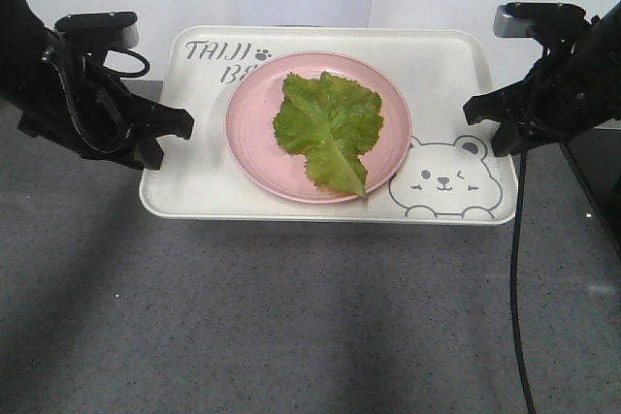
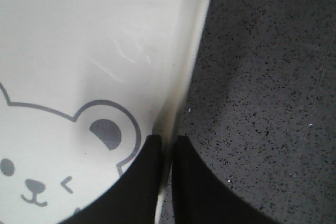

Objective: Transfer vegetables to tray and serve
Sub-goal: 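Hold the tray with both grippers above the counter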

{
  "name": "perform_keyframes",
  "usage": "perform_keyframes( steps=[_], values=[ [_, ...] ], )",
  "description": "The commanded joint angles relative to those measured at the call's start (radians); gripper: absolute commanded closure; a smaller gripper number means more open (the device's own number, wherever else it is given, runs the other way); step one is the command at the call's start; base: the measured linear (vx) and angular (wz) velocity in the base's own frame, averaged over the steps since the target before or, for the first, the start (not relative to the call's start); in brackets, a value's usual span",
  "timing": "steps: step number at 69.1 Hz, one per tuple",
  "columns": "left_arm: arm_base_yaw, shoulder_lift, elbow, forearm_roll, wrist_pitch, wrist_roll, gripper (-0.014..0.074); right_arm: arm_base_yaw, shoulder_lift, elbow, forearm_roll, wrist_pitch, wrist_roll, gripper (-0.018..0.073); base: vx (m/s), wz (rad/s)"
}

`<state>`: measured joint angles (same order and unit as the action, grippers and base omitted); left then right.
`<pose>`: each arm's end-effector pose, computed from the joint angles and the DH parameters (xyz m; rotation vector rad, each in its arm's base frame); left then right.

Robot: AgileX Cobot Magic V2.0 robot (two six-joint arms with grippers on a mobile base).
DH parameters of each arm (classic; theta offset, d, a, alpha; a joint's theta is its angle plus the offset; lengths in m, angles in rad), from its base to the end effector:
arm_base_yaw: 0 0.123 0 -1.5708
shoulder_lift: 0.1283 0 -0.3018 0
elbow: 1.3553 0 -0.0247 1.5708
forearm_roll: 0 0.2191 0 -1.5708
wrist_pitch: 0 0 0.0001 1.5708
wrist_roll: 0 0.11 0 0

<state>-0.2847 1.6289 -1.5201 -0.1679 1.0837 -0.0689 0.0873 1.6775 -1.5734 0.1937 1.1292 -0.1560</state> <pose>0.3072 -0.1068 0.3426 0.2318 2.6838 -0.3342 0.3321 0.0483 0.3391 -0.2672 2.6886 0.2413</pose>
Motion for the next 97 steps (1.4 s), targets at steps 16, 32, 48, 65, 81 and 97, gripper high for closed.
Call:
perform_keyframes(
  steps=[16, 32, 48, 65, 81, 97],
  values=[
    [-0.021, -0.051, -0.031, -0.092, -0.071, 0.023, 0.0602, 0.011, -0.052, -0.025, 0.078, -0.037, -0.028, 0.0565, 0.00, 0.00],
    [-0.021, -0.051, -0.031, -0.092, -0.071, 0.023, 0.0602, 0.011, -0.052, -0.025, 0.078, -0.037, -0.028, 0.0565, 0.00, 0.00],
    [-0.021, -0.051, -0.031, -0.092, -0.071, 0.023, 0.0602, 0.011, -0.052, -0.025, 0.078, -0.037, -0.028, 0.0565, 0.00, 0.00],
    [-0.021, -0.051, -0.031, -0.092, -0.071, 0.023, 0.0602, 0.011, -0.052, -0.025, 0.078, -0.037, -0.028, 0.0565, 0.00, 0.00],
    [-0.021, -0.051, -0.031, -0.092, -0.071, 0.023, 0.0602, 0.011, -0.052, -0.025, 0.078, -0.037, -0.028, 0.0565, 0.00, 0.00],
    [-0.021, -0.051, -0.031, -0.092, -0.071, 0.023, 0.0602, 0.011, -0.052, -0.025, 0.078, -0.037, -0.028, 0.0565, 0.00, 0.00]
  ],
)
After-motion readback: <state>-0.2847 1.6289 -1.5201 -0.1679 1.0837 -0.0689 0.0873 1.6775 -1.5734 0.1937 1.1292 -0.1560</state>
